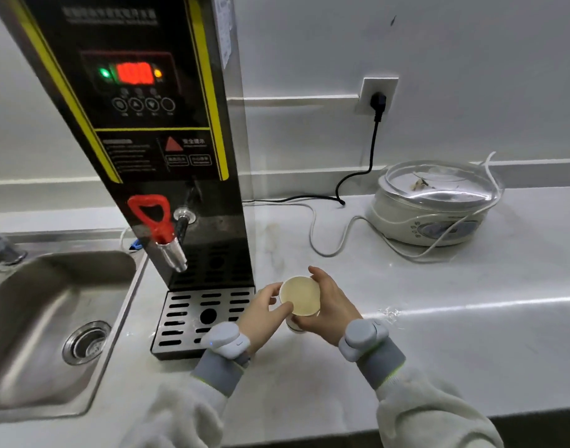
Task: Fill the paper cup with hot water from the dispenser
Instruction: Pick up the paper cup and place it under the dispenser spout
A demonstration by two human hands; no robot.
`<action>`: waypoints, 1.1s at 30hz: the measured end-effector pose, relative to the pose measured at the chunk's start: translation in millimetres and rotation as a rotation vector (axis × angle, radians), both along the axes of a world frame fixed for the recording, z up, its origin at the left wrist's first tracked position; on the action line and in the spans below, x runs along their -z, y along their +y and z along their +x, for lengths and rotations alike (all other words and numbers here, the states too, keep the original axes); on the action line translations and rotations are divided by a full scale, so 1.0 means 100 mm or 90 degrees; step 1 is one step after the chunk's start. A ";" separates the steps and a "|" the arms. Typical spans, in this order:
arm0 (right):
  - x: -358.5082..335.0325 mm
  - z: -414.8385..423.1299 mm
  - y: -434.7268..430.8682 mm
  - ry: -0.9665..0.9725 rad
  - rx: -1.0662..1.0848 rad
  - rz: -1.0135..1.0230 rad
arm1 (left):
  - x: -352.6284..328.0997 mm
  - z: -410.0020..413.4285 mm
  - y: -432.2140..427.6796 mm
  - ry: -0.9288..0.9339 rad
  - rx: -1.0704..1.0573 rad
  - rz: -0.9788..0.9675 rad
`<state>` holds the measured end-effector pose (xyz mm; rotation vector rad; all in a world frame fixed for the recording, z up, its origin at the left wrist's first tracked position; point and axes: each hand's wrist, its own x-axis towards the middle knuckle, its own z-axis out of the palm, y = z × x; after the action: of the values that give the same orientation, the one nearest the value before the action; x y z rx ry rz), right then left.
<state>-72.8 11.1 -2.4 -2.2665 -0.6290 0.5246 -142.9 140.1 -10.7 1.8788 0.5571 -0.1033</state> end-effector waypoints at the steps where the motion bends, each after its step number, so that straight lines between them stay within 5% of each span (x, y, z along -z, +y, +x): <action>1: -0.01 -0.05 0.08 0.005 -0.013 0.003 | -0.01 -0.08 0.07 -0.001 -0.011 -0.013; 10: -0.07 -0.37 0.75 0.016 -0.091 0.017 | -0.05 -0.56 0.62 -0.037 -0.128 -0.037; 33: 0.13 -0.53 1.62 0.030 -0.142 -0.044 | 0.08 -0.90 1.37 -0.005 -0.145 0.001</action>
<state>-125.7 172.7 -15.2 -2.2546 -0.8568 0.7157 -233.4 276.8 -18.9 1.8027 0.7619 0.0541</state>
